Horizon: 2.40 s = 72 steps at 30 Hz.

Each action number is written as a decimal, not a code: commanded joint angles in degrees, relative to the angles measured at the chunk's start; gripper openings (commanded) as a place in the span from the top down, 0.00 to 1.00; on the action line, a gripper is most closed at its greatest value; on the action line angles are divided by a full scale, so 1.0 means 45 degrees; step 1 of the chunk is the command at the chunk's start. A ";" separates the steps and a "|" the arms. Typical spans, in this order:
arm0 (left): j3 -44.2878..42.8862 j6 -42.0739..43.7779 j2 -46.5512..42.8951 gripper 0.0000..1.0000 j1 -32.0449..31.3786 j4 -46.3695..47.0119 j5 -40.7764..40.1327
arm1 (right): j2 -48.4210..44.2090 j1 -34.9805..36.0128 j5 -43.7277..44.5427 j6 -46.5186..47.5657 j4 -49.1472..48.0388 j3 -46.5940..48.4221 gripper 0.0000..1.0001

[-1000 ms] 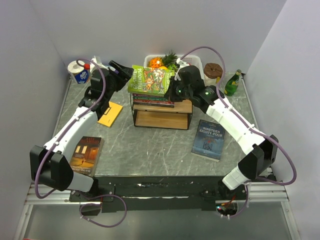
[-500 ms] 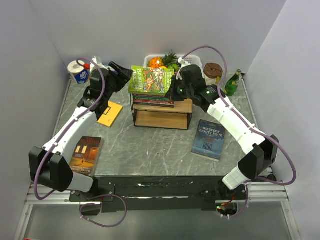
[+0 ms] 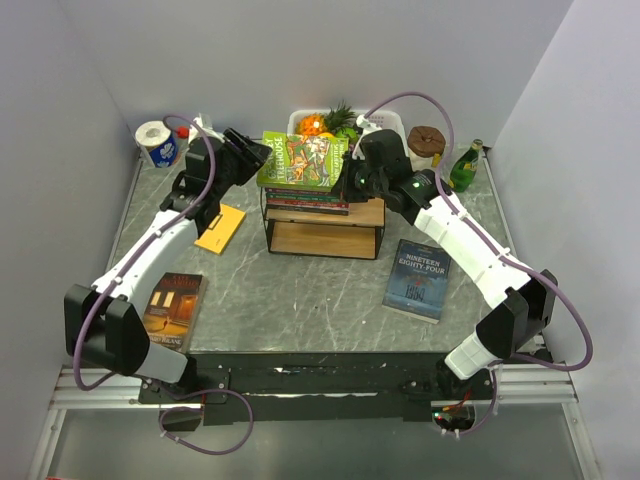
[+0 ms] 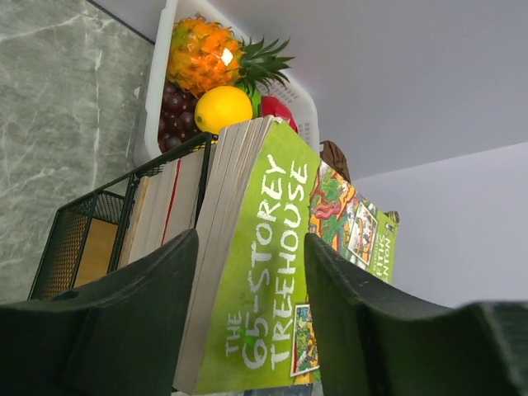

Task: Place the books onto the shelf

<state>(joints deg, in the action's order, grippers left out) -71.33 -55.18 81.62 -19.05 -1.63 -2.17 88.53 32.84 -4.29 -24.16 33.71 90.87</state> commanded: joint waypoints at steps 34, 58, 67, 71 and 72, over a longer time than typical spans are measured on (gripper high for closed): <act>-0.0888 -0.0121 0.0748 0.59 0.0014 0.0889 0.1324 | -0.0298 -0.0267 0.0115 0.0174 -0.0168 0.0568 1.00; -0.0965 -0.0160 0.0787 0.58 0.0014 0.0889 0.1401 | -0.0474 -0.0345 0.0173 0.0213 -0.0070 0.0510 1.00; -0.0926 -0.0160 0.0709 0.57 0.0014 0.0811 0.1304 | -0.0650 -0.0462 -0.0119 0.0213 -0.0284 0.0354 1.00; -0.1276 0.0015 0.0572 0.48 0.0169 0.0441 0.0816 | -0.0806 -0.0365 -0.0724 0.0213 -0.0597 0.0256 0.97; -0.1374 -0.0004 0.0553 0.46 0.0228 0.0401 0.0777 | -0.0845 -0.0326 -0.0841 0.0233 -0.0598 0.0314 0.96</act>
<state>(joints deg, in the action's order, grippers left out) -73.38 -55.24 85.14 -18.65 -0.49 2.55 88.01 31.42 -5.58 -24.10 33.78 90.87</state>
